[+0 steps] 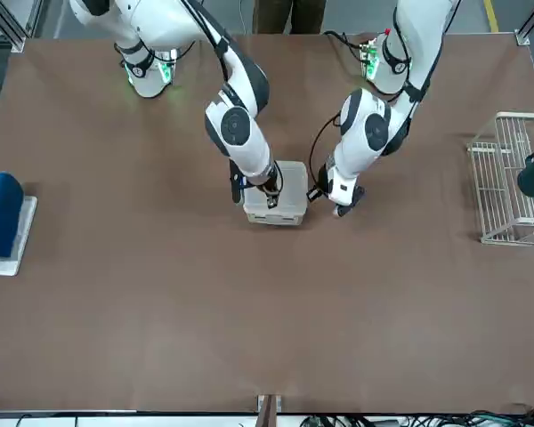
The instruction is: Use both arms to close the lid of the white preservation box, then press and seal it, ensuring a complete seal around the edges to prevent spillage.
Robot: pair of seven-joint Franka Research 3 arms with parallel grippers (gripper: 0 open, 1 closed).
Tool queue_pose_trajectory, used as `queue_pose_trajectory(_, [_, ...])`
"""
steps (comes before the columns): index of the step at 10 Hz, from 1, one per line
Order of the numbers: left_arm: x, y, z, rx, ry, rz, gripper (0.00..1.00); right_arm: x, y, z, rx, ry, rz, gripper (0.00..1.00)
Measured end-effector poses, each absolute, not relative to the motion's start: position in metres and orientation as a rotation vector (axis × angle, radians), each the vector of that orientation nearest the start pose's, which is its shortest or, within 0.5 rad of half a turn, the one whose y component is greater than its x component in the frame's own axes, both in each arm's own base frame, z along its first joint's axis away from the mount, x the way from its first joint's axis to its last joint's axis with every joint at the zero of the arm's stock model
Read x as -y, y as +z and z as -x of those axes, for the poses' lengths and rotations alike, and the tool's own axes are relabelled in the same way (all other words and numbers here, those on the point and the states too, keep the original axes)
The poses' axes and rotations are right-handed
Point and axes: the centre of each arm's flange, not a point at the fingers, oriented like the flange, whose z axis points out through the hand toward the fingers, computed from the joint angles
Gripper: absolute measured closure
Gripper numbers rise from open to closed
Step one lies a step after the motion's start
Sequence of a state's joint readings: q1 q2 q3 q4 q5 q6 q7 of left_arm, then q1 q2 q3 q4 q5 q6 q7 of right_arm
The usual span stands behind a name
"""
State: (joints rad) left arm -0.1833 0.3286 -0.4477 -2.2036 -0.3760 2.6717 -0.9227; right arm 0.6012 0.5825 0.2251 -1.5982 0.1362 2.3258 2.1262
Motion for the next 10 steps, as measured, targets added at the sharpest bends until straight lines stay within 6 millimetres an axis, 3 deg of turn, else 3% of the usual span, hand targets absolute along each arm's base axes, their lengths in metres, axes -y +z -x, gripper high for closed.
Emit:
queue_pose_trajectory(2, [0.3326, 0.2474, -0.4601, 1.122, 0.243, 3.281, 0.99, -0.5059, 0.3147, -0.4947, -1.936, 0.312, 2.226, 0.95])
queue_pose_trajectory(10, [0.3324, 0.2501, -0.4603, 1.105, 0.255, 3.276, 0.99, -0.5061, 0.3149, -0.4947, -1.935, 0.312, 2.226, 0.95])
